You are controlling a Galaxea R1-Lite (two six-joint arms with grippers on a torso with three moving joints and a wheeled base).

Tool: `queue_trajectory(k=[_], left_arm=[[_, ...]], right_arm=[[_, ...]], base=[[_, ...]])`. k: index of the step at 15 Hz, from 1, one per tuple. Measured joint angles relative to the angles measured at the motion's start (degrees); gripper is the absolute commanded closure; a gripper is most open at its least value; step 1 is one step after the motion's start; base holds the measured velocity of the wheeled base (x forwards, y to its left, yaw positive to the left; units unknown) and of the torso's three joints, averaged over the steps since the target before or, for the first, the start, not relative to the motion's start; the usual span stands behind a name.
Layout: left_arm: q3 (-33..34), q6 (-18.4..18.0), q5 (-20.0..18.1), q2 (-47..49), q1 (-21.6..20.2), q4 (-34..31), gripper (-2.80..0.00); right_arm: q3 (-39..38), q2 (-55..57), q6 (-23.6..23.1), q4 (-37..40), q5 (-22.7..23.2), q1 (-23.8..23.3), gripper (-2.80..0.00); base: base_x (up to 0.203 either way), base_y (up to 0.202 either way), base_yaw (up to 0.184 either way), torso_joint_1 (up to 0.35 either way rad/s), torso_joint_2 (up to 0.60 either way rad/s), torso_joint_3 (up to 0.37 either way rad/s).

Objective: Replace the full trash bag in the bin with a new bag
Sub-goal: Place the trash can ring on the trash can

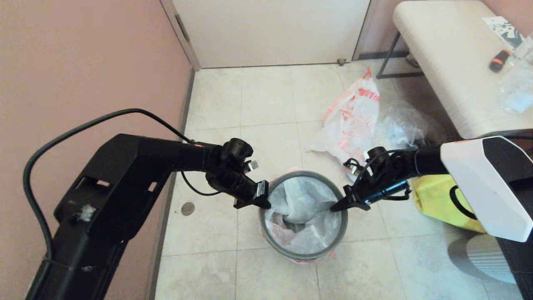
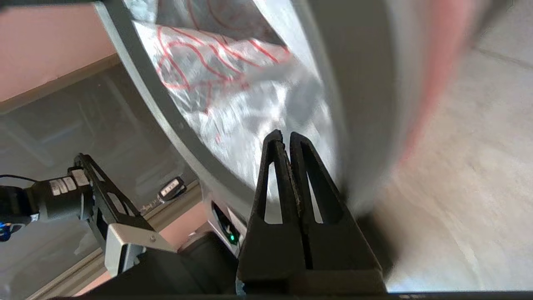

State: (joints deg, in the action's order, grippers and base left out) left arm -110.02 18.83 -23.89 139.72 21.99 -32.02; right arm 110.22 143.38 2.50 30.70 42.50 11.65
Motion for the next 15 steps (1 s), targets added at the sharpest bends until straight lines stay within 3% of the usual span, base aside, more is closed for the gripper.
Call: queue_trajectory(k=[7, 12, 15], left_arm=[[-0.8, 0.0, 0.9, 2.6, -0.1, 1.3, 0.0], [-0.1, 0.6, 1.3, -4.7, 0.1, -3.0, 0.0], [3.3, 1.2, 1.2, -15.5, 1.2, -4.4, 0.0]], right_arm=[[2.6, 4.0, 1.7, -3.7, -0.1, 0.0, 0.0], [-0.2, -4.5, 3.6, 2.3, -1.5, 1.2, 0.0], [-3.2, -15.5, 5.8, 8.0, -8.5, 2.3, 0.0]], base=[[0.0, 0.0, 0.0, 0.0, 0.0, 0.0], [0.0, 0.0, 0.0, 0.0, 0.0, 0.0], [0.0, 0.0, 0.0, 0.0, 0.0, 0.0]])
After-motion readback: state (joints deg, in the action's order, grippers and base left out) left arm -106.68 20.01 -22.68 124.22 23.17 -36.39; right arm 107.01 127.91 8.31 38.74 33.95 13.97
